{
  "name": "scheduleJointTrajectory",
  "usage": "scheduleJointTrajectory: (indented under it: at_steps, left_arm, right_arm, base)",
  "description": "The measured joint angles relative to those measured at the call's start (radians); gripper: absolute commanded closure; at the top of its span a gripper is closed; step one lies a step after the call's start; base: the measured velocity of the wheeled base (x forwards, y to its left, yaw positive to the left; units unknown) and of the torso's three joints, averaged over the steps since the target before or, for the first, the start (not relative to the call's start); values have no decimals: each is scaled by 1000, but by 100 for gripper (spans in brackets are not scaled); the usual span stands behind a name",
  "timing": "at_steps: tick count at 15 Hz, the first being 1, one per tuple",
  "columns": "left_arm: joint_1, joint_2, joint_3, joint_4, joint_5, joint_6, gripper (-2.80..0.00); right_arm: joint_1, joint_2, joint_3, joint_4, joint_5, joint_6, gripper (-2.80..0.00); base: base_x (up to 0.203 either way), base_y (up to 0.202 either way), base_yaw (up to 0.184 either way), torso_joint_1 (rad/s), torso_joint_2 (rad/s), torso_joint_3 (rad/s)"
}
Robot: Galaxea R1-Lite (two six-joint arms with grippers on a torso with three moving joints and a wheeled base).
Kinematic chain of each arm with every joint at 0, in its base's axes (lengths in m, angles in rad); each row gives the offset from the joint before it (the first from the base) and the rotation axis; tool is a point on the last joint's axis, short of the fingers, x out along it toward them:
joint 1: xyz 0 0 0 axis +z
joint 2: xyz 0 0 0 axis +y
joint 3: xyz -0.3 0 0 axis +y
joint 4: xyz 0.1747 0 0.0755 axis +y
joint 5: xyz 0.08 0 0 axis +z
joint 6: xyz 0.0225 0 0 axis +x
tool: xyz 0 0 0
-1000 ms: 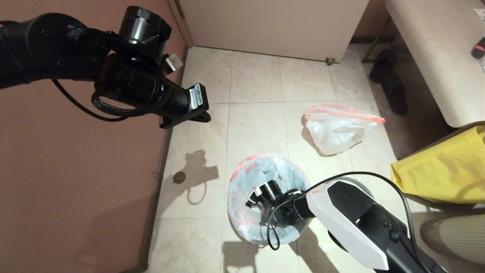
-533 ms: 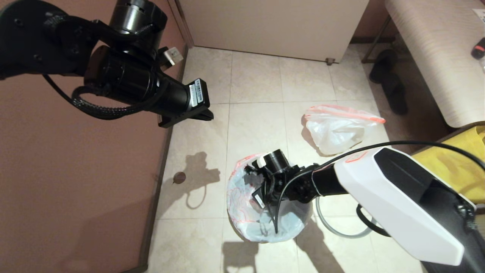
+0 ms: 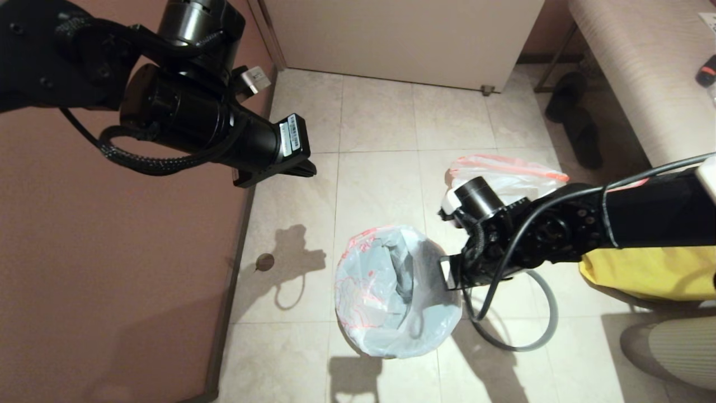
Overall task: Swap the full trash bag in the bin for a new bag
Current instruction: Put the new garbage bag on the trash can
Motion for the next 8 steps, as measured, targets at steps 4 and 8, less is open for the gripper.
scheduleJointTrajectory:
  at_steps: [4,8]
  left_arm:
    - [-2,7,-3,0,3,-5,0]
    - [-2,19,-4,-2,14,-3,0]
  right_arm:
    - [-79,-1,92,136,-71,21,0]
    - [-70,109,149,-13,6,79,0]
  base:
    - [0,0,0,0,0,0]
    - [0,0,0,0,0,0]
